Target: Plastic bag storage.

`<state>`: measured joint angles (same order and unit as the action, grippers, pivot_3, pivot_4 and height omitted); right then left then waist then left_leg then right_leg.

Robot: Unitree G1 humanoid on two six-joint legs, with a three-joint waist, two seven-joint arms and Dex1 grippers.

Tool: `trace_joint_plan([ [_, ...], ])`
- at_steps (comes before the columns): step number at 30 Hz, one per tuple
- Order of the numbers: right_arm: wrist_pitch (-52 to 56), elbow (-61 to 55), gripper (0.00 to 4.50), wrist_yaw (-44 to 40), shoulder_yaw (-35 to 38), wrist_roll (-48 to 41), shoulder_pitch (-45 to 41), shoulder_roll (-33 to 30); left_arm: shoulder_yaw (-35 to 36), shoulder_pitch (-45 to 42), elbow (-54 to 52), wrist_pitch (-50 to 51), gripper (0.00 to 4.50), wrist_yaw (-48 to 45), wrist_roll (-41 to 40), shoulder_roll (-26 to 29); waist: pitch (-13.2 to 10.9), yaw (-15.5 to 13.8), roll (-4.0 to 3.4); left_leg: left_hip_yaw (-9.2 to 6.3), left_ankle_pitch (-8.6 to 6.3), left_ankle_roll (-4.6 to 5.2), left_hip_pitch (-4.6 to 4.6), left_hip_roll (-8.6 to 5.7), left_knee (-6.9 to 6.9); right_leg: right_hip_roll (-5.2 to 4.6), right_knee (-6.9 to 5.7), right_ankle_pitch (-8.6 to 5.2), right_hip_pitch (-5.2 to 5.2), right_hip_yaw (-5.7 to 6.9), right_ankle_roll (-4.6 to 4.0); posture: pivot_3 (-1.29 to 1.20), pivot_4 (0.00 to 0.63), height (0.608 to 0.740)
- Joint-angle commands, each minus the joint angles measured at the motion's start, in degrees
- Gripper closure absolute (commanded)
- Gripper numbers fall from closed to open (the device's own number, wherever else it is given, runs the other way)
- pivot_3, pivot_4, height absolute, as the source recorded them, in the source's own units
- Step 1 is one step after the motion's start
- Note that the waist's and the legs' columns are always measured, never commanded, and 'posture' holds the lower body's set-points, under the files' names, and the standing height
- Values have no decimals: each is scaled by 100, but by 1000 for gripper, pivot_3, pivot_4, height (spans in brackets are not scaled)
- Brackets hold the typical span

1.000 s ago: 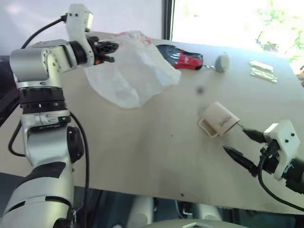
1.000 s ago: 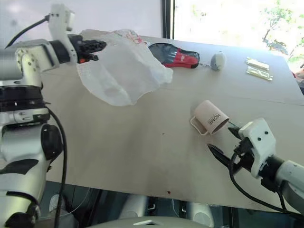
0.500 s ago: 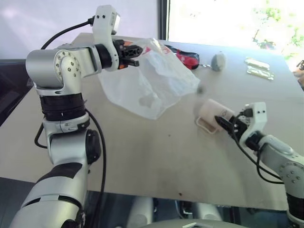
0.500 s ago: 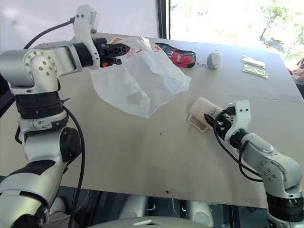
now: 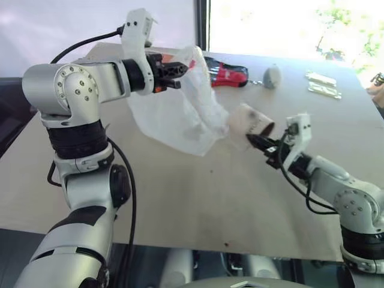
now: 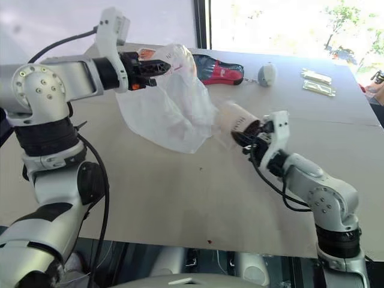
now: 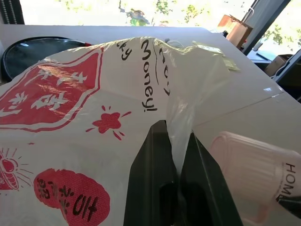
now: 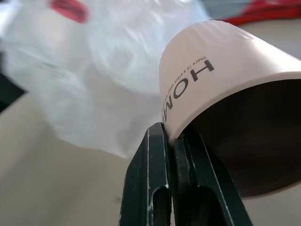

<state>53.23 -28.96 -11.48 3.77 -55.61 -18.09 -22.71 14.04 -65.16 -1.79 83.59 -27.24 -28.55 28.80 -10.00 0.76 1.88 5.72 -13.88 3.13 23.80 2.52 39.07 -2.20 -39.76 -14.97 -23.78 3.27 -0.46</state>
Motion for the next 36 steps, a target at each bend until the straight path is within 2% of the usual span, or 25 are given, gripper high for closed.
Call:
trace_joint_plan([
  [1, 462, -623, 4471, -19, -171, -614, -28, -105, 96, -142, -298, 7, 4500, 151, -74, 28, 0, -25, 0, 0, 0, 0, 2, -1, 0, -1, 2, 0, 0, 0, 0, 0, 150, 740],
  [7, 728, -1237, 4471, -120, 75, -1354, 583, -773, 97, -90, -300, -123, 4500, 339, -49, 71, 0, -90, 1, 0, -8, 14, 10, -20, 0, -24, 12, -2, 2, 2, 8, 0, 150, 740],
  [10, 745, -1267, 4471, -164, -33, -1469, 481, -963, 94, -115, -296, -145, 4500, 381, -65, 97, 0, -71, 0, 0, -8, 14, 7, -20, 0, -23, 7, -3, 1, 2, 8, 0, 150, 740],
  [14, 714, -1155, 4471, -22, -231, -1543, 88, -884, 94, -203, -277, -129, 4500, 427, -77, 118, 0, -20, 0, -1, -8, 13, 3, -17, -2, -19, 2, -3, 1, 2, 9, 0, 150, 740],
  [16, 677, -1027, 4471, -50, -434, -1321, -105, -790, 22, -180, -367, -91, 4500, 343, -134, 204, 0, -17, 0, -1, -8, 13, 3, -18, -2, -19, 2, -3, 1, 2, 9, 0, 150, 740],
  [20, 404, -161, 4471, 324, -795, -281, -711, -319, -116, 12, -669, 107, 4500, 124, -325, 492, -1, 2, 0, 0, -8, 13, 5, -19, -3, -21, 5, -3, 0, 2, 9, 0, 150, 740],
  [25, -272, 978, 4471, 739, -553, 869, -1334, 198, -83, 342, -1158, 575, 4500, -337, -834, 993, -5, -4, -6, 0, -7, 12, 5, -21, -6, -23, 5, -3, -2, 2, 8, 0, 150, 740],
  [29, -398, 1082, 4471, 372, -280, 1076, -1430, 41, 97, 405, -1230, 774, 4500, -237, -892, 986, -7, -42, -7, -2, -7, 12, 10, -27, -7, -31, 9, -4, -3, 9, 10, 0, 150, 740],
  [33, -33, 208, 4471, -378, 170, 259, -988, -405, 265, 303, -1015, 821, 4500, -77, -832, 925, -8, -37, -8, -2, -8, 13, 11, -29, -14, -33, 15, -6, -2, 9, 12, 0, 150, 740],
  [36, 111, -333, 4471, -760, 76, -36, -690, -689, 248, 302, -971, 809, 4500, -60, -861, 931, -8, -11, -8, -2, -8, 13, 10, -28, -32, -31, 31, -6, -2, 9, 12, 0, 150, 740],
])
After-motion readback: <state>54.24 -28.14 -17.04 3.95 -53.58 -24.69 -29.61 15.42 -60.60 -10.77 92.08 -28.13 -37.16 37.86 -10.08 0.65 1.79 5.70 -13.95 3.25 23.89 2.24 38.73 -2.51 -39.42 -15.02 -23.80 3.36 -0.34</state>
